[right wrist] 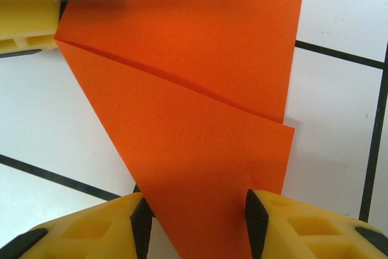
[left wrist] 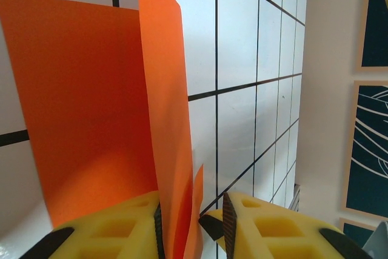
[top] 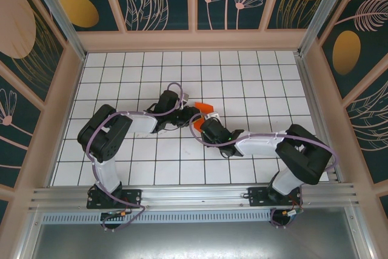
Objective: Fold a paper plane with a square sheet of paper (fold left side to right side)
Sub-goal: Fourth fold the wing at the center of the table.
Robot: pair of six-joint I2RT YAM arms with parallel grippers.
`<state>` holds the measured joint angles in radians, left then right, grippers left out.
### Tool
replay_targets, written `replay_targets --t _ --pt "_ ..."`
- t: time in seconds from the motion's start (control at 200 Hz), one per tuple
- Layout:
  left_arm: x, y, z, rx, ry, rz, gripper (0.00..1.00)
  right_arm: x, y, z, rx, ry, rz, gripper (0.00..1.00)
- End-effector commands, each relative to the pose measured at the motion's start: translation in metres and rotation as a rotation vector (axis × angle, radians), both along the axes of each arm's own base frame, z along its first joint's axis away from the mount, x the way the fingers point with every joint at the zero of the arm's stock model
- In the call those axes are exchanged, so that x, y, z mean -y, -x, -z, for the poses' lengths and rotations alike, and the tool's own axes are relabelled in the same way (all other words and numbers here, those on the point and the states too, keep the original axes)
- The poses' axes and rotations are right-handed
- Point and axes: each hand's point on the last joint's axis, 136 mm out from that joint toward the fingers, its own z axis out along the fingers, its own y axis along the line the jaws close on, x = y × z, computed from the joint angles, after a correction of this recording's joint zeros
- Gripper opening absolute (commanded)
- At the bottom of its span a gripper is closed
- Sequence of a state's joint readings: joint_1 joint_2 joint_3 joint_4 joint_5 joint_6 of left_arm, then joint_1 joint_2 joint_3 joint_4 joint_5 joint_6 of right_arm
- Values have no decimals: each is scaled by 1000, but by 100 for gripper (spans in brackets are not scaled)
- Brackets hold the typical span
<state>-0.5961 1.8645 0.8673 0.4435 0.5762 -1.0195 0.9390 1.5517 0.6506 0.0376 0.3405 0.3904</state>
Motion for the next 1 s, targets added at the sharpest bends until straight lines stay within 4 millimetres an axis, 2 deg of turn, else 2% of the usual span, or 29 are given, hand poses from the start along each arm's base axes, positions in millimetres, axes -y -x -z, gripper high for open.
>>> replay_targets --t 0.0,0.515,0.816,0.991 --pt "6 -2 -18 21 29 11 33 -8 -8 -7 39 -3 1 46" --pt "4 -4 -23 43 9 7 39 -8 -4 0 16 4 -10 32" --pt "0 -7 -26 64 -20 4 51 -6 -3 3 8 4 -6 22" --pt "-11 -13 -28 71 -31 -17 55 -4 -1 4 6 6 -3 19"
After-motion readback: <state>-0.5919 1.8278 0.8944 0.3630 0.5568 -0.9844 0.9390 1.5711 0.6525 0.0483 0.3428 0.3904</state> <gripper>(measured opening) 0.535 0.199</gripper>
